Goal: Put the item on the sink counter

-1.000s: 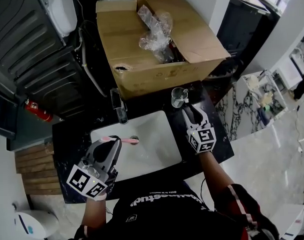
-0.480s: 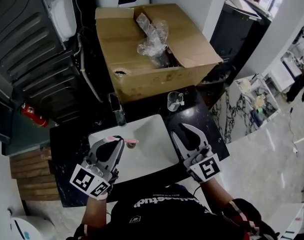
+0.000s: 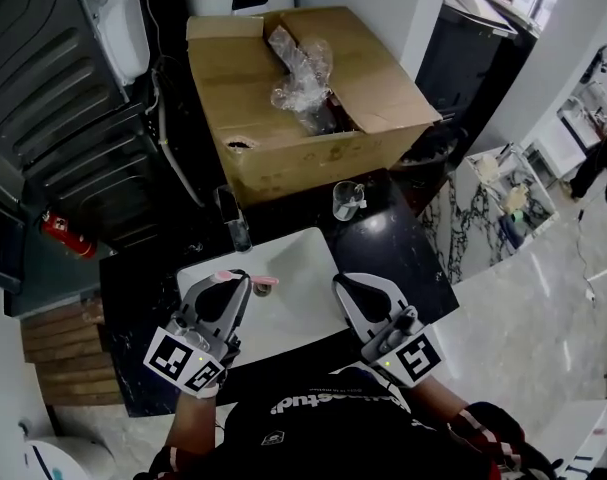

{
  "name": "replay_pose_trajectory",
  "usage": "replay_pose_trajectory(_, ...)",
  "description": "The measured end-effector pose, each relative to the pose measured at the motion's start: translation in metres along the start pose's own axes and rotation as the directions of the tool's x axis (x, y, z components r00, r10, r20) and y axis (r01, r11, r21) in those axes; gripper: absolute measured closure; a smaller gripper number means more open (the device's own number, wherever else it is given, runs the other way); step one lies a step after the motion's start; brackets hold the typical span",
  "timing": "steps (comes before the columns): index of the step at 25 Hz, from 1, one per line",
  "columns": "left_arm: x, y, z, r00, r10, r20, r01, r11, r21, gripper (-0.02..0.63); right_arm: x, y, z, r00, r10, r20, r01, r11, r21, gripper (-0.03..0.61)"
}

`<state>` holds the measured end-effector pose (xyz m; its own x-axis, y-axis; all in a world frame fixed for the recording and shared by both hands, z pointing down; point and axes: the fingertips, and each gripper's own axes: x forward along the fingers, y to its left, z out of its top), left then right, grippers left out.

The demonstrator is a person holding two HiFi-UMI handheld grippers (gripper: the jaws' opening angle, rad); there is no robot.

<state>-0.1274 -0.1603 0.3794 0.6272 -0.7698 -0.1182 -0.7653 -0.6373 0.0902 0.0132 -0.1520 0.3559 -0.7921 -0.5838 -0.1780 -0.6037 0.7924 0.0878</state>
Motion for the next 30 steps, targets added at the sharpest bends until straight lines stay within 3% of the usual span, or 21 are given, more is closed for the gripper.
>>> replay_pose_trajectory(4,0.01,0.003,0.001,1.0,-0.011,0.013,0.011,1.0,-0.024,0.575,-0.003,0.0,0.0,1.0,0.002,-0.009,-0.002,1.0,0.003,0.541)
replay_pose_trajectory(9,0.043,0.013,-0.002,0.999,-0.027,0.044,0.032,0.993,-0.111,0.575,-0.01,-0.006,0.0,1.0,-0.012,-0.021,0.013,1.0,0.01,0.541)
replay_pose_trajectory(20,0.187,0.048,-0.03,0.995,-0.083,0.054,0.093,0.971,-0.221,0.575,-0.041,-0.039,-0.015,0.994,-0.08,-0.074,0.083,0.996,0.034,0.541)
replay_pose_trajectory(26,0.261,0.053,-0.067,0.996,-0.087,0.004,0.085,0.967,-0.242,0.575,-0.052,-0.057,-0.024,0.991,-0.102,-0.085,0.107,0.993,0.056,0.541)
replay_pose_trajectory(30,0.291,0.05,-0.105,0.991,-0.105,-0.083,0.082,0.966,-0.244,0.575,-0.058,-0.067,-0.031,0.989,-0.107,-0.099,0.114,0.991,0.074,0.541)
